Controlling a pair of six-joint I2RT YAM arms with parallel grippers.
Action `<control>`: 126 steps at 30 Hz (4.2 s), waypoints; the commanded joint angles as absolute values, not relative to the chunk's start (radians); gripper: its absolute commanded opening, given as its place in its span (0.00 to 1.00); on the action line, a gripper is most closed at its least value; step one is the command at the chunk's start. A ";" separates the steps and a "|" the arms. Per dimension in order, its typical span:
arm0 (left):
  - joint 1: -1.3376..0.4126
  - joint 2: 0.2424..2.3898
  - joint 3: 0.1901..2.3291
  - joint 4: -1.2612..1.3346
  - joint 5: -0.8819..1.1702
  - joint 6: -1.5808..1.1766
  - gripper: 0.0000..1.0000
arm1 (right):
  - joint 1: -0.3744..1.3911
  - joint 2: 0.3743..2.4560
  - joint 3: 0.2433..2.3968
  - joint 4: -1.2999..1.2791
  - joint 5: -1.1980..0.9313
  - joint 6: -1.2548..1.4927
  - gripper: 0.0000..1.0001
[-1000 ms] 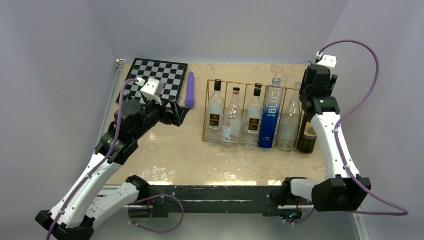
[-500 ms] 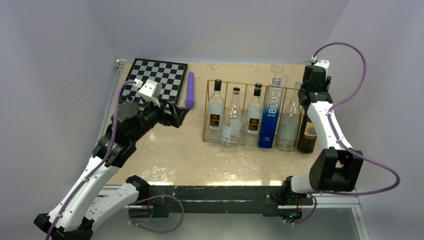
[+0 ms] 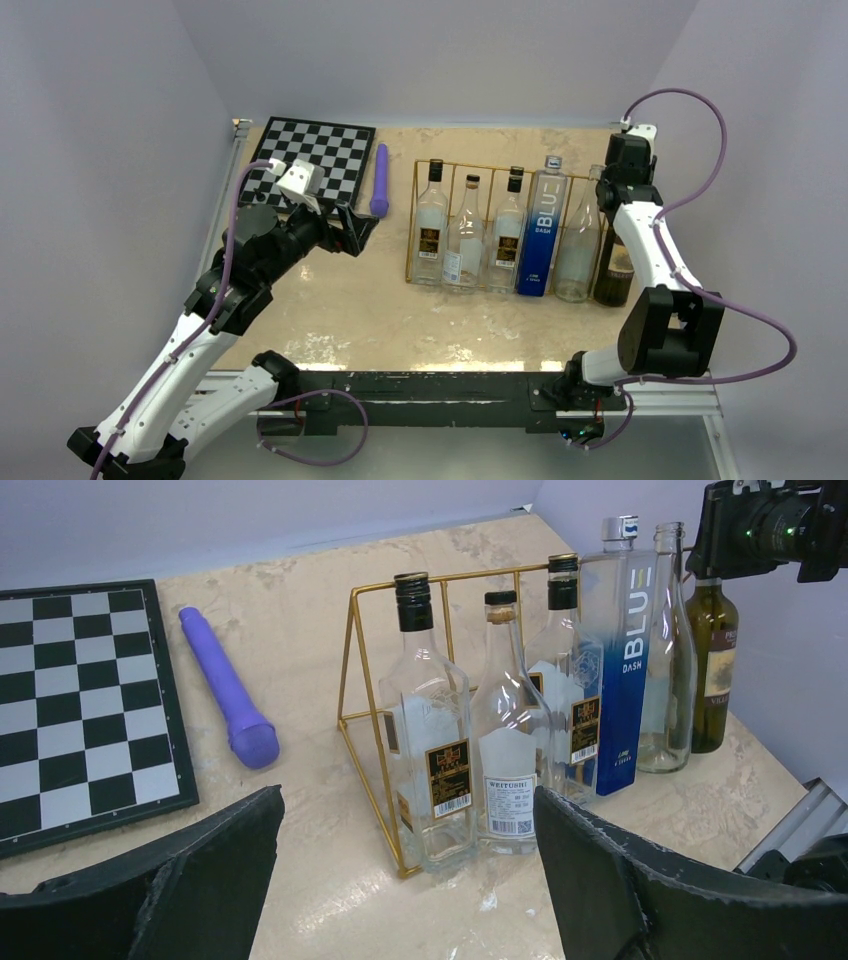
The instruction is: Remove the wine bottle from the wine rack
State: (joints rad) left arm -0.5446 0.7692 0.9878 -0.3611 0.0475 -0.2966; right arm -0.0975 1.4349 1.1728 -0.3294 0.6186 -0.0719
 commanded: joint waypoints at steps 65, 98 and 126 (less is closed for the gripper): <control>-0.552 0.385 0.809 -0.194 -0.372 -0.267 0.93 | 0.798 1.200 1.441 0.137 -0.258 0.078 0.00; -0.551 0.268 0.755 -0.151 -0.522 -0.272 0.98 | 0.888 1.794 1.509 0.583 -0.201 -0.132 0.00; -0.552 0.340 0.766 -0.158 -0.460 -0.276 0.99 | 0.881 1.610 1.356 0.501 0.038 -0.009 0.59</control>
